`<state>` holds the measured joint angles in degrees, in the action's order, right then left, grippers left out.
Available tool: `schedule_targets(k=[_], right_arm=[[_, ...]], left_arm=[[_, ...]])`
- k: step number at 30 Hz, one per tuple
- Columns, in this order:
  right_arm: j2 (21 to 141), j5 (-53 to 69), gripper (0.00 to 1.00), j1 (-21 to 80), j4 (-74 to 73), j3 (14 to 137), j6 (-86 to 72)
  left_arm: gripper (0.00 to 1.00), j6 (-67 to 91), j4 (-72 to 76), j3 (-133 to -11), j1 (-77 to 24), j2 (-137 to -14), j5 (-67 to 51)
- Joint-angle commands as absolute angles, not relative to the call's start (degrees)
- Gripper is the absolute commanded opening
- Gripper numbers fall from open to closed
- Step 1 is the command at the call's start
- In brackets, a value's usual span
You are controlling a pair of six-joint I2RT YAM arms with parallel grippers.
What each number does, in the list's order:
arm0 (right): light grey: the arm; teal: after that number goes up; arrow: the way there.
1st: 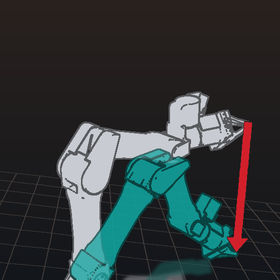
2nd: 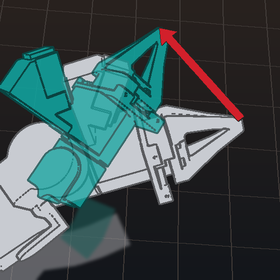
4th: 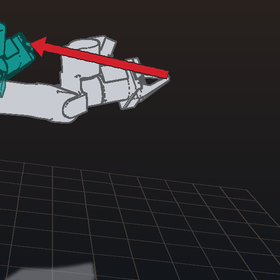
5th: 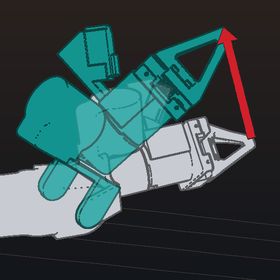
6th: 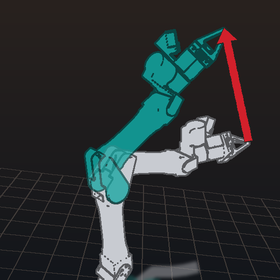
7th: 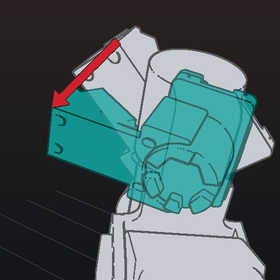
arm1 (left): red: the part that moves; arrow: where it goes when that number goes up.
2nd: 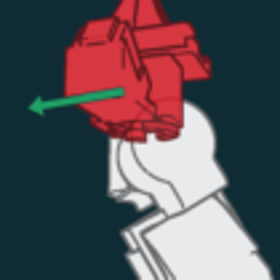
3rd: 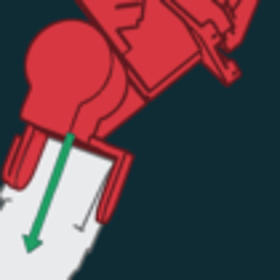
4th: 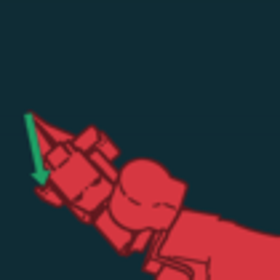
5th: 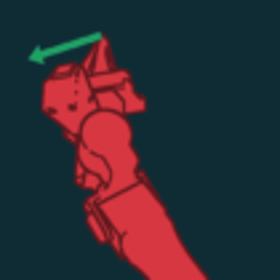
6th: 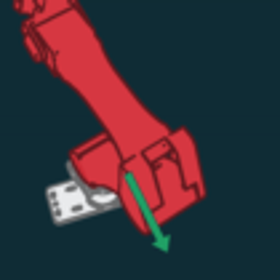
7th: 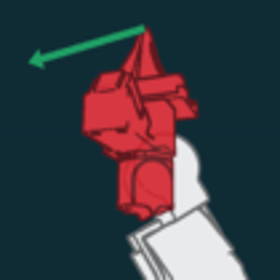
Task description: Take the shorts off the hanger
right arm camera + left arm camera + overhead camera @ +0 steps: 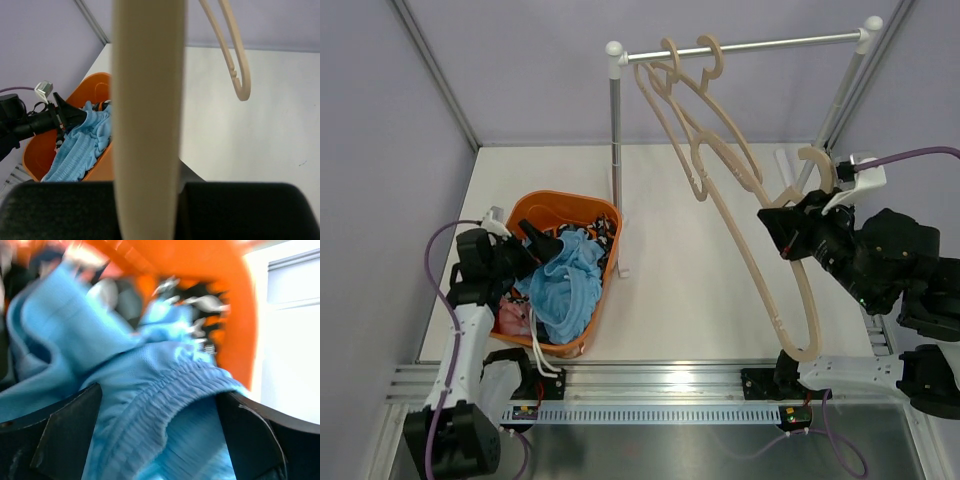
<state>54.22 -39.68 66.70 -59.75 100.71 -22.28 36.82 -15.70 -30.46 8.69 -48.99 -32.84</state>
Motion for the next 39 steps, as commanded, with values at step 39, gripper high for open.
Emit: schedule_targets(k=[39], right_arm=[[75.4, -5.38, 0.0, 13.19, -43.51, 109.95, 1.94]], left_arm=[[0.99, 20.83, -28.12, -40.69, -1.04, -26.2, -15.56]])
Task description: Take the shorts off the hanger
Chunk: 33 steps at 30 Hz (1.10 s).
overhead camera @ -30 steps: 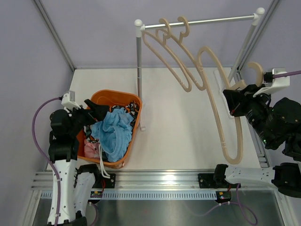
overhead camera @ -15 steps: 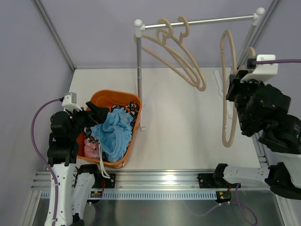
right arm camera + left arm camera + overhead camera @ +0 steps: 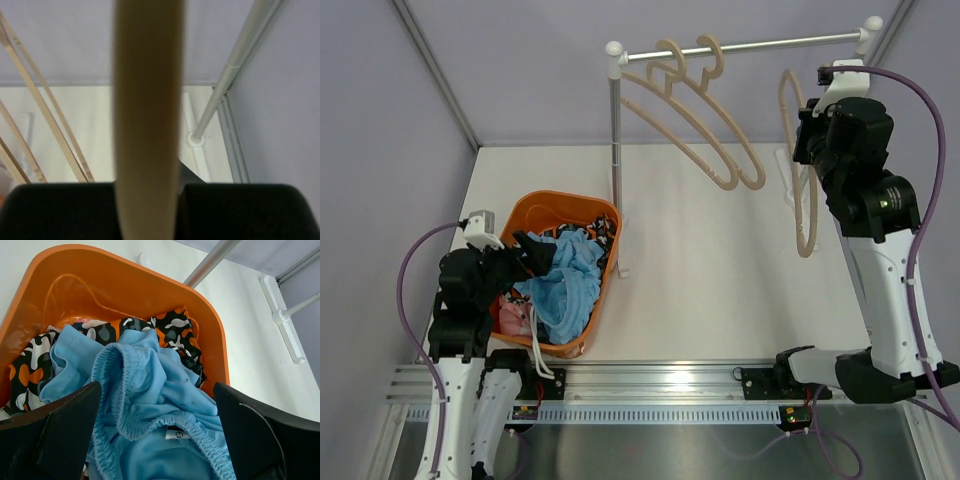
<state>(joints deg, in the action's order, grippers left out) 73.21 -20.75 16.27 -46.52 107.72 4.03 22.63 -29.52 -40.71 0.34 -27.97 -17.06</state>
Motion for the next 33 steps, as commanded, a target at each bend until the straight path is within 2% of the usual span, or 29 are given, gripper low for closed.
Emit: schedule_targets(k=[1, 6, 17, 23, 33], right_arm=[[77.24, -2.32, 0.0, 12.49, -43.24, 110.3, 1.67], [83.14, 6.4, 0.0, 8.09, -41.76, 113.99, -1.39], [97.29, 10.37, 0.0, 7.12, -44.3, 131.47, -2.64], [101.68, 10.98, 0.0, 7.29, -45.17, 136.75, -3.51], [106.25, 13.7, 0.01, 7.29, -43.77, 138.69, -4.48]], left_arm=[[0.99, 20.31, -29.08, -40.78, -1.32, -25.84, -14.86], [0.99, 19.6, -30.59, -40.69, -4.57, -22.95, -12.13], [0.99, 19.51, -29.97, -39.38, -5.98, -21.1, -13.01], [0.99, 19.69, -29.97, -39.2, -6.06, -21.27, -13.09], [0.99, 19.78, -29.79, -39.11, -6.94, -21.71, -13.01]])
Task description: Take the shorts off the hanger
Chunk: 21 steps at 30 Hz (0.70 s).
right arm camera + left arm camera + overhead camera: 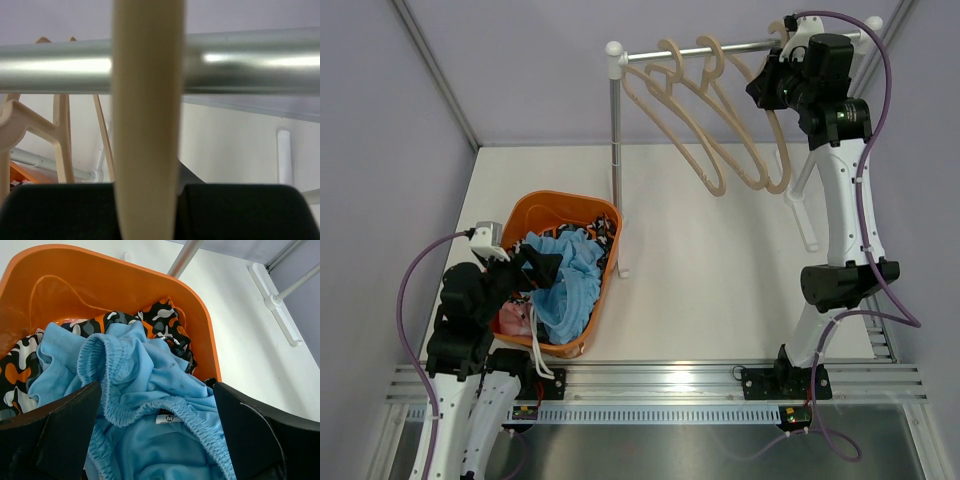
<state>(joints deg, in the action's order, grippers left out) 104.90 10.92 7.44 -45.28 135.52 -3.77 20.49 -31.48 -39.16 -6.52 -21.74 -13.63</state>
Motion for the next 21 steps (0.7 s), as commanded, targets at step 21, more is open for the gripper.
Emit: schedule_targets(k=[21], right_arm=[[100.21, 8.97, 0.12, 11.69, -41.22, 127.01, -2.55]], left_arm=[[0.99, 19.86, -29.88, -39.02, -9.05, -22.76, -12.39]])
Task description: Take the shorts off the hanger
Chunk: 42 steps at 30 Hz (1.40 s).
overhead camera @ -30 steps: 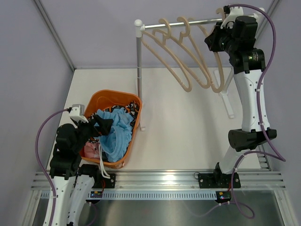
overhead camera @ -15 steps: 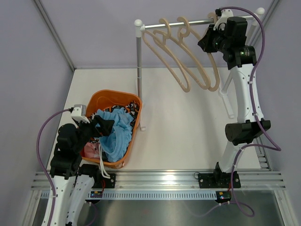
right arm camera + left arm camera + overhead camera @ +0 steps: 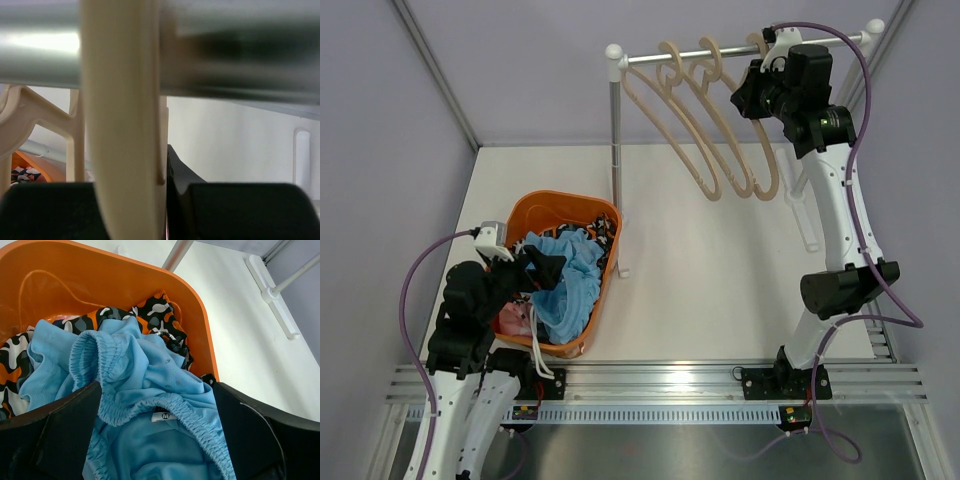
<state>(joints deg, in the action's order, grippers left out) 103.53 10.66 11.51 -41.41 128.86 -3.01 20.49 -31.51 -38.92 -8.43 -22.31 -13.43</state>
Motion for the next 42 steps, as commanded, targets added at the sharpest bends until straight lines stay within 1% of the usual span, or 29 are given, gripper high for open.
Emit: schedule_targets(k=[1, 2, 4, 5, 8, 9, 12, 14, 17, 18, 19, 21, 23, 24, 25, 26, 27, 29, 32, 33, 34, 38, 40, 42], right_arm=[[99.76, 8.88, 0.15, 11.69, -40.79, 126.57, -2.64], [99.41, 8.62, 0.2, 11.69, -40.61, 125.61, -2.81], [98.09, 7.74, 0.25, 11.69, -40.26, 124.81, -3.25], [97.65, 7.47, 0.32, 11.78, -39.91, 124.02, -3.43], [95.28, 6.42, 0.44, 11.69, -38.5, 121.38, -4.39], [93.88, 6.24, 0.49, 11.69, -37.02, 120.42, -4.66], [91.24, 5.19, 0.55, 11.69, -35.43, 117.43, -5.62], [90.27, 4.22, 0.57, 11.69, -35.51, 116.28, -6.67], [87.11, 2.03, 0.62, 11.69, -34.89, 113.48, -8.17], [85.01, 1.24, 0.64, 11.69, -34.46, 112.42, -8.61], [83.86, 1.14, 0.68, 11.69, -33.67, 110.32, -8.87], [80.18, 0.53, 0.69, 11.69, -33.23, 108.29, -10.02], [77.1, 0.53, 0.77, 11.69, -32.7, 104.17, -11.42], [73.51, 0.79, 0.8, 11.78, -31.83, 102.32, -11.95], [71.48, 1.23, 0.87, 11.69, -31.29, 98.3, -13.08], [67.28, 2.19, 0.91, 11.69, -30.24, 96.17, -13.7], [65.32, 2.89, 0.99, 11.69, -29.89, 93.8, -14.15], [58.67, 4.12, 1.0, 11.69, -29.45, 87.21, -15.9], [51.79, 5.62, 0.99, 11.78, -29.27, 77.81, -18.71], [46.98, 6.15, 0.99, 11.69, -29.44, 75.43, -19.42], [44.58, 6.33, 0.99, 11.78, -29.7, 71.15, -20.29], [33.61, 7.81, 1.0, 11.78, -32.25, 62.86, -24.86], [30.6, 9.22, 0.99, 11.69, -31.21, 57.94, -27.84], [27.43, 13.26, 1.0, 11.78, -28.58, 54.07, -28.73]], left_arm=[[0.99, 19.78, -29.88, -39.02, -9.14, -22.68, -12.31], [0.99, 19.86, -29.88, -39.02, -9.23, -22.68, -12.39], [0.99, 19.78, -29.88, -39.02, -9.23, -22.76, -12.3], [0.99, 19.86, -29.88, -39.02, -9.23, -22.85, -12.3], [0.99, 19.86, -29.71, -39.02, -9.32, -22.85, -12.48], [0.99, 19.86, -29.71, -38.94, -9.32, -22.94, -12.48], [0.99, 19.86, -29.71, -38.94, -9.32, -23.11, -12.57], [0.99, 19.78, -29.71, -39.02, -9.32, -23.12, -12.57], [0.99, 19.78, -29.79, -38.94, -9.32, -23.03, -12.66], [0.99, 19.78, -29.71, -38.94, -9.32, -23.03, -12.66], [0.99, 19.78, -29.71, -38.94, -9.32, -23.03, -12.74], [0.99, 19.78, -29.62, -38.94, -9.32, -23.12, -12.92], [0.99, 19.78, -29.62, -38.94, -9.32, -23.12, -12.92], [0.99, 19.78, -29.62, -38.94, -9.32, -23.12, -12.92], [0.99, 19.78, -29.62, -38.94, -9.32, -23.12, -12.92], [0.99, 19.78, -29.62, -38.94, -9.32, -22.94, -12.92], [0.99, 19.78, -29.53, -38.94, -9.32, -23.03, -13.01], [0.99, 19.78, -29.45, -38.94, -9.32, -22.85, -13.09], [0.99, 19.78, -29.36, -38.85, -9.32, -22.68, -13.36], [0.99, 19.78, -29.44, -38.85, -9.32, -22.68, -13.53], [0.99, 19.78, -29.36, -38.76, -9.32, -22.76, -13.62], [0.99, 19.78, -29.18, -38.67, -9.32, -23.64, -14.24], [0.99, 19.78, -29.09, -38.67, -9.32, -23.91, -14.68], [0.99, 19.78, -29.0, -38.67, -9.32, -24.17, -14.68]])
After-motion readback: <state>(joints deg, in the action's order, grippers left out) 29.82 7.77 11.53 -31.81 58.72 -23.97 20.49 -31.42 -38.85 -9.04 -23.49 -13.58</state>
